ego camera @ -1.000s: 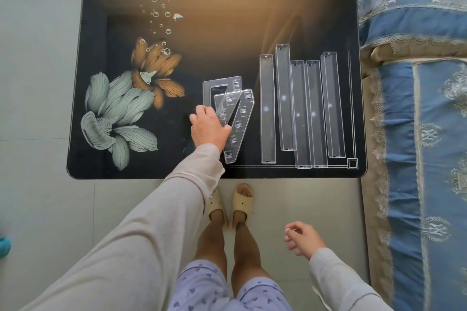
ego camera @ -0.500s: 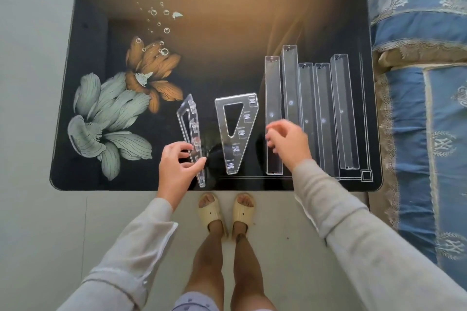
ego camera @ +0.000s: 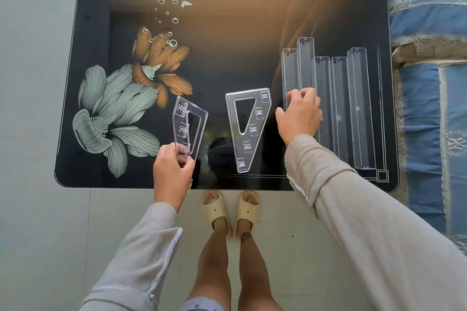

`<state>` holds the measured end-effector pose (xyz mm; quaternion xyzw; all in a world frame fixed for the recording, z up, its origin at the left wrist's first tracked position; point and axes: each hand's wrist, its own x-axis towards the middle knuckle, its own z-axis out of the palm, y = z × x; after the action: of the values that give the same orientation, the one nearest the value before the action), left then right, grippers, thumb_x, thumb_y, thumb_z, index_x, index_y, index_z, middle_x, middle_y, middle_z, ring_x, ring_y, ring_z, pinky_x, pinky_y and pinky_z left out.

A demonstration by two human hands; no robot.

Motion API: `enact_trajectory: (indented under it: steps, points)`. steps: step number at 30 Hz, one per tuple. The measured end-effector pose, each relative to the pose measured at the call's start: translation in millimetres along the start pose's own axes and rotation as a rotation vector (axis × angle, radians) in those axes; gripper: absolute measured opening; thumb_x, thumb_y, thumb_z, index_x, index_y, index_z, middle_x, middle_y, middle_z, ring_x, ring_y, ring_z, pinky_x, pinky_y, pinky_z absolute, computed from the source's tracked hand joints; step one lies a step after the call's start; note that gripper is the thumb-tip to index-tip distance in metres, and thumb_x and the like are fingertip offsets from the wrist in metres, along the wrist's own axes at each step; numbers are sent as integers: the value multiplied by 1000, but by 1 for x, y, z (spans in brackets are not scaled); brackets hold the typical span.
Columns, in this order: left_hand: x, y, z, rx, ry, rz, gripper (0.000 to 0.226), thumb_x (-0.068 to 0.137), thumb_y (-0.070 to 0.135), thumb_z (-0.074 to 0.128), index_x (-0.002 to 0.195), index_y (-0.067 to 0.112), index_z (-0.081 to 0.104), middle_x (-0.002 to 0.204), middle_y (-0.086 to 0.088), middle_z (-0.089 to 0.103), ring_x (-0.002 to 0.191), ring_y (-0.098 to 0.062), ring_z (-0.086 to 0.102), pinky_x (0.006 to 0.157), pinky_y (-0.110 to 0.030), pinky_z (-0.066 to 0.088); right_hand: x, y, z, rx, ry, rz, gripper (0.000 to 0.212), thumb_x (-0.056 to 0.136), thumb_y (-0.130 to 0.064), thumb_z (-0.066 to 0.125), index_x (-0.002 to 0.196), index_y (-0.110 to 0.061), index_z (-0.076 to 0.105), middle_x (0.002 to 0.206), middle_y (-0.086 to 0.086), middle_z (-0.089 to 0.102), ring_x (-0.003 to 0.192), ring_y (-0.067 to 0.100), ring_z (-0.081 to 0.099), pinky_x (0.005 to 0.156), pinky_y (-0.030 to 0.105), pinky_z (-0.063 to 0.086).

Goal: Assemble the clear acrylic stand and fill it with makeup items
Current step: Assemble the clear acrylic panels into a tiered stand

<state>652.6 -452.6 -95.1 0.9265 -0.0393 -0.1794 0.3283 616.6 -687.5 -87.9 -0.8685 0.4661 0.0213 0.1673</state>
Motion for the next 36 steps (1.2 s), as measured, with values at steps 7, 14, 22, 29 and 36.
enact_trajectory:
  steps: [7,14,22,29,36]
  points:
    - [0,-2,-2,109,22,-106,17,86,22,57,72,13,58,64,0,54,65,-23,50,63,-27,34,2,3,3,-36,7,16,17,87,-19,53,92,-8,65,112,9,51,109,26,44,92,37,34]
    - [-4,-5,-12,19,-25,-82,34,91,30,53,74,4,65,59,-9,59,60,-33,57,63,-35,47,-20,-9,1,82,131,11,15,86,-17,50,84,-7,62,116,9,52,110,25,47,95,37,33]
    - [5,-4,-22,-89,-81,-151,29,95,25,45,96,3,65,82,-21,68,71,-40,65,75,-47,55,-72,-14,-10,353,-159,-360,3,86,-6,58,84,-4,58,113,10,53,91,9,49,81,26,49]
    - [14,-8,-26,-204,-143,-198,24,95,22,45,100,8,64,64,-2,58,44,-19,51,51,-28,53,-103,-12,1,243,-370,-481,56,81,-4,65,133,-13,46,122,5,60,110,19,56,100,32,43]
    - [29,4,-28,-101,-146,-71,28,96,24,42,95,6,63,67,-4,59,49,-17,52,58,-33,53,-102,-5,-3,5,-375,-663,48,75,1,70,121,-9,60,113,10,66,99,30,61,88,40,46]
